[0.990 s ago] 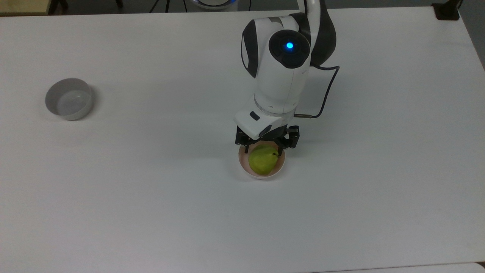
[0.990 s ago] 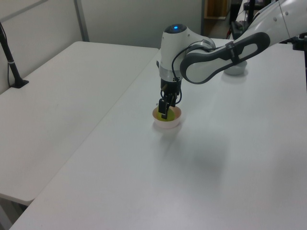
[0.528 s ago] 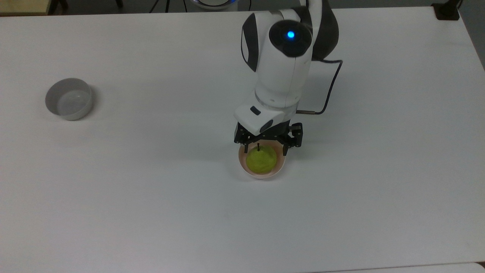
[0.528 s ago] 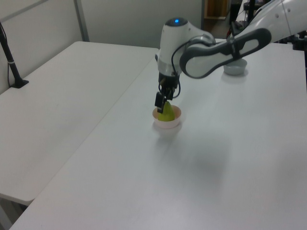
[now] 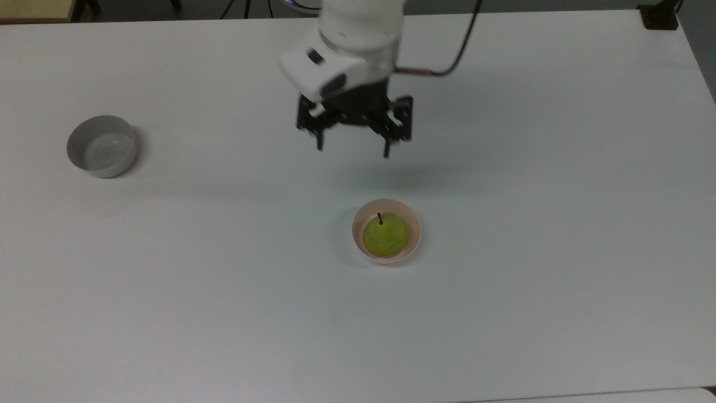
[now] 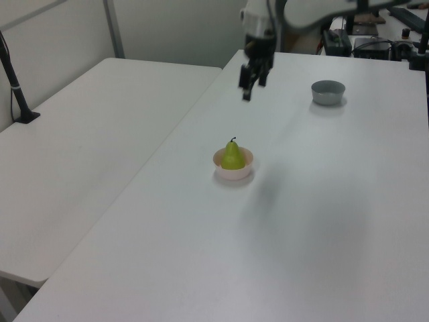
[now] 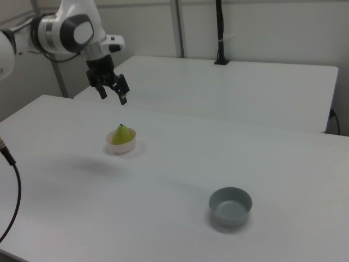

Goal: Place the pear in the bowl

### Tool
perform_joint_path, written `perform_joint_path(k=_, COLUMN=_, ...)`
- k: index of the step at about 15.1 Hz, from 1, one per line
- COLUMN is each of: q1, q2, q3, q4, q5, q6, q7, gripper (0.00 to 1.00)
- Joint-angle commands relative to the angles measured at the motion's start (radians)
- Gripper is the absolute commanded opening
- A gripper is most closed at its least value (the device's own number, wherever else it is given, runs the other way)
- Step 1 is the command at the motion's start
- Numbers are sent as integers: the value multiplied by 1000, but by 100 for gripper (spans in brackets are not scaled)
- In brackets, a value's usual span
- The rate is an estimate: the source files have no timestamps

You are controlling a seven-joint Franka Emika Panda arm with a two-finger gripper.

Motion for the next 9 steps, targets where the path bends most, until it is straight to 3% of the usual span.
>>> perform_joint_path(k=1, q1=-85, q2=-149, q3=1, q4=-85, q5=-11, q6=-177, q7=-139, gripper=100)
perform_joint_path(k=6, q1=-280, q2=-282, q3=57, q4=-187, q5=-26, q6=-212, q7=-303, gripper=100)
perform_joint_path(k=9, q1=-317, q2=-298, q3=57, q4=-206, q5=-43, q6=-212, q7=-309, gripper=100)
